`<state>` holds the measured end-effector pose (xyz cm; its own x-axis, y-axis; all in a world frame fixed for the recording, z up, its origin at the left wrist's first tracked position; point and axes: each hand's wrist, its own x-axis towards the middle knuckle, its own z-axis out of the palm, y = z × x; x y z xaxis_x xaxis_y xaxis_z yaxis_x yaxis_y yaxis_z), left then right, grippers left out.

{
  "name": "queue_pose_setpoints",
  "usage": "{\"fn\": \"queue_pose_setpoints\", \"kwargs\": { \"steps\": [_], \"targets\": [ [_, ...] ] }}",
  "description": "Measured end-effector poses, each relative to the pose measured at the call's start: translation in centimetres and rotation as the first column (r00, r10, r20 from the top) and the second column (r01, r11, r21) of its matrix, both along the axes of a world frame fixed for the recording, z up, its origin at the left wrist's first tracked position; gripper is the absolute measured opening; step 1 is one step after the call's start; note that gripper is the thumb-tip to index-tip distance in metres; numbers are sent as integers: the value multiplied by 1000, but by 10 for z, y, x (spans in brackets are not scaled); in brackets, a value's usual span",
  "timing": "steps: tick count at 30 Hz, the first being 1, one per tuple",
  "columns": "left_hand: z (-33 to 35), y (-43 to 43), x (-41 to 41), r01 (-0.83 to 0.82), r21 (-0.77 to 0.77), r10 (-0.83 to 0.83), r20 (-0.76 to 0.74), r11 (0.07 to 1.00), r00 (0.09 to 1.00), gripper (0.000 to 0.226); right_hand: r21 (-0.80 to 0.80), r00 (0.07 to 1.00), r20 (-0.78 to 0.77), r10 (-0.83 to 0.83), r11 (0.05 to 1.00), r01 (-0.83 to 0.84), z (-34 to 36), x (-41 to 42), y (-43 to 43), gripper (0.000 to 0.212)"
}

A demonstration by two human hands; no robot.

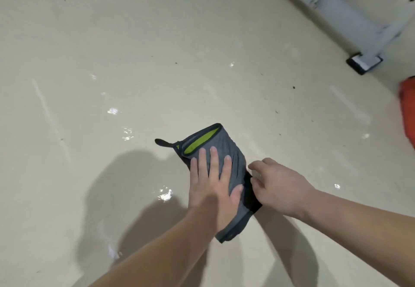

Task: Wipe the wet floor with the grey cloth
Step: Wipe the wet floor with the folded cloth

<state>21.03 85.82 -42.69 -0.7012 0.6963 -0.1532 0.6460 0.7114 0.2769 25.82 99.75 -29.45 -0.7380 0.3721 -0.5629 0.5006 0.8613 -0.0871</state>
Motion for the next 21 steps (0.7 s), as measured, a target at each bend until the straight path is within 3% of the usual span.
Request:
{"fn": "queue_pose_setpoints", "kwargs": {
  "steps": [4, 8, 11, 15, 18, 21],
  "targets": [
    [9, 36, 40, 168, -93, -169, -8, 981, 986, 76, 0, 969, 232, -90, 996, 93, 16, 74, 46, 37],
    [8, 61, 80, 227, -111, -226, 23, 967, 974, 77, -58, 945, 319, -73, 994, 97, 28, 142, 67, 41],
    [4, 79, 111, 294, -8, -293, 40, 956, 955, 76, -109, 963, 255, -88, 987, 119, 29, 182, 76, 36],
    [24, 126, 169, 429, -85, -413, 155, 899, 897, 79, -113, 968, 237, -81, 987, 110, 33, 228, 95, 25],
    [39, 146, 182, 598, -96, -565, 236, 796, 790, 75, -98, 982, 175, -74, 991, 92, 23, 252, 112, 18],
    [57, 143, 156, 683, -90, -678, 81, 725, 730, 68, -90, 999, -1, -54, 995, 53, -5, 268, 129, 17]
  ]
}}
